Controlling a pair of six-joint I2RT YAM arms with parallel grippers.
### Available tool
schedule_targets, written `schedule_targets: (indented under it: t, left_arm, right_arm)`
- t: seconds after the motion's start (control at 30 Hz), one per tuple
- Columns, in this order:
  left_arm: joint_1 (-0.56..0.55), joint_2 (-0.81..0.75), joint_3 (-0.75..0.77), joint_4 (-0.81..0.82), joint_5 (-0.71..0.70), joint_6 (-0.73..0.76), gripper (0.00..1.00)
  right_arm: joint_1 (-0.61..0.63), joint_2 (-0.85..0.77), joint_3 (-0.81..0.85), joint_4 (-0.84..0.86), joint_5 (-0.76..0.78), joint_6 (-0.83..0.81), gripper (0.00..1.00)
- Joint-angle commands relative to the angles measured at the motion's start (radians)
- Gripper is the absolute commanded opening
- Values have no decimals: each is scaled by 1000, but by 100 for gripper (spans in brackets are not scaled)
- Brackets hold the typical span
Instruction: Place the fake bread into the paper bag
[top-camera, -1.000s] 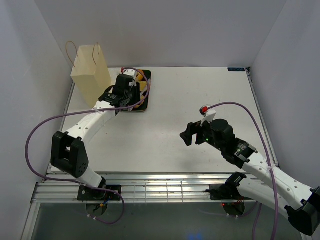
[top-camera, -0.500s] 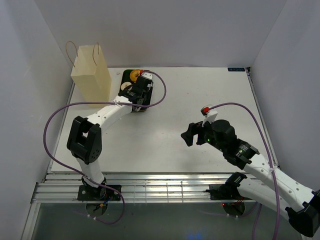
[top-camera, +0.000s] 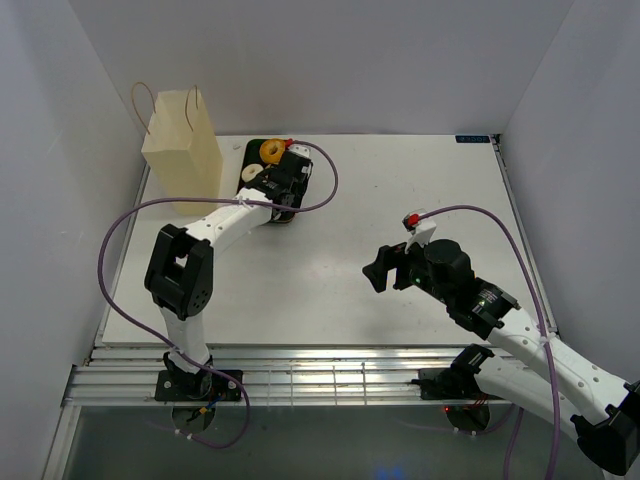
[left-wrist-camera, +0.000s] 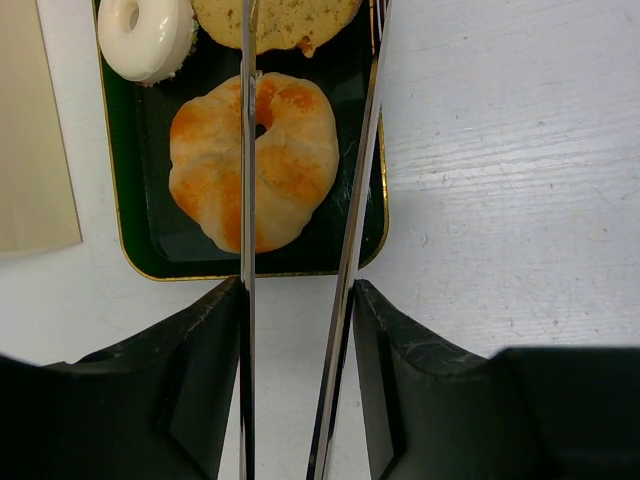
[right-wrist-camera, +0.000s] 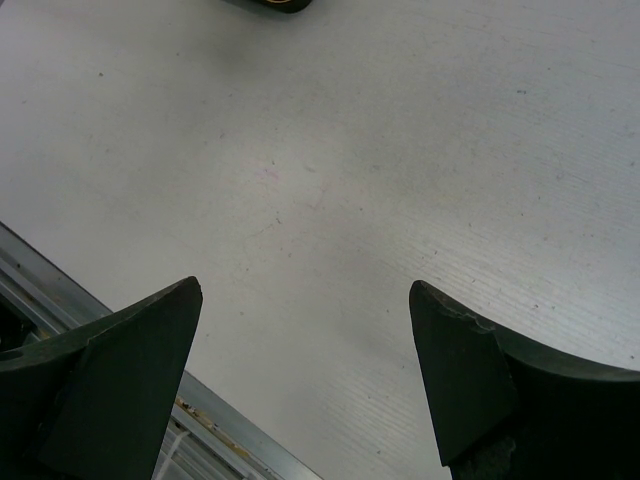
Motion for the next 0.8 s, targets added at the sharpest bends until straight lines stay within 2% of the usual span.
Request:
schedule_targets:
  t: [0.0,0.33,0.67,0.77]
  left_arm:
    - [-2,4,52,19,-23,18,56]
    - [-2,23,75,19,-16,23,51]
    - [0,36,87,21,-8,21,38]
    - [1,33,87,21,-6,17,31]
  right_arm:
    - [-4,-8,-4,10,18,-9,90]
    - [-4,-18,-4,7,17,-13,90]
    - [-6,-18,13,-5,17,-21,90]
    - [-6,-17,14,-8,21,-24,90]
